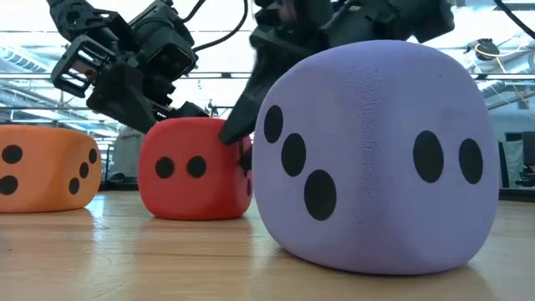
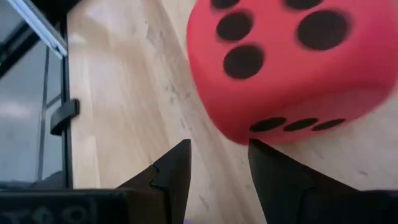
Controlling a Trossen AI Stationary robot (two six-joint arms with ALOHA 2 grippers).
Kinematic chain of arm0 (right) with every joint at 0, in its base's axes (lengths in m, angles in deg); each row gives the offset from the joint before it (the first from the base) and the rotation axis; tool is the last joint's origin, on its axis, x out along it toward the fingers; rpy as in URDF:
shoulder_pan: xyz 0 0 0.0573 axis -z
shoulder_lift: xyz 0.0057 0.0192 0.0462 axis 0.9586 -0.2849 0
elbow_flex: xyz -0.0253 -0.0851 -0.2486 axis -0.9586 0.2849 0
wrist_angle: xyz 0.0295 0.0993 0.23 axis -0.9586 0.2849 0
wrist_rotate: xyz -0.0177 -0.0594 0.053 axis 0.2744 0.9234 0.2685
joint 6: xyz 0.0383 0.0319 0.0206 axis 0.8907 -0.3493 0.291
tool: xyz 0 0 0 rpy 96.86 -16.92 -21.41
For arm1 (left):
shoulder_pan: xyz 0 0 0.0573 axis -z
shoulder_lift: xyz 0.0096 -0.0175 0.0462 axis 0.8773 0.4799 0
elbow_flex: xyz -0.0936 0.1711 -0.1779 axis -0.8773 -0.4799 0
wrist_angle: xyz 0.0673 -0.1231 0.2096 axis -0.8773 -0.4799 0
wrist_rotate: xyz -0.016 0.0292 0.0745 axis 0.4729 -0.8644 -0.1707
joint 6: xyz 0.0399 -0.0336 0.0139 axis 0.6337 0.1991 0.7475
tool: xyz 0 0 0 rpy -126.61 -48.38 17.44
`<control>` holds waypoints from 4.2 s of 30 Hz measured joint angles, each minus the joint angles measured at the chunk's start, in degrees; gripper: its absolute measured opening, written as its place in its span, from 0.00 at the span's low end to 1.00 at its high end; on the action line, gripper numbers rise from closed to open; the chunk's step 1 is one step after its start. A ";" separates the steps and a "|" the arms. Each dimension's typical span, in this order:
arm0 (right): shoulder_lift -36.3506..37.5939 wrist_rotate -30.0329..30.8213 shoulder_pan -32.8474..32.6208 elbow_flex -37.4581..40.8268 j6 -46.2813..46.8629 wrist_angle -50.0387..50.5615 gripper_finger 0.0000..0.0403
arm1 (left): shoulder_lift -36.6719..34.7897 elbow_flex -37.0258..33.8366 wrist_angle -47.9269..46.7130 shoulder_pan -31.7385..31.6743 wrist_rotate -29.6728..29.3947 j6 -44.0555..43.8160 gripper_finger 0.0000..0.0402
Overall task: Pick & Place Dice
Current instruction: Put the large red dice into the green bin
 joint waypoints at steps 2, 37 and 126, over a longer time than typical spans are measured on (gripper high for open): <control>-0.95 -0.15 0.15 -1.45 -0.98 0.65 0.38 | 0.00 0.00 -0.43 0.00 -1.03 0.58 0.66; -1.32 4.53 1.39 -2.59 -1.11 4.91 0.38 | 7.05 1.67 10.45 4.13 -2.94 -4.23 0.67; 20.85 10.14 27.92 -2.79 -37.03 8.39 0.38 | -2.32 31.69 -27.54 -28.32 -6.06 11.23 0.66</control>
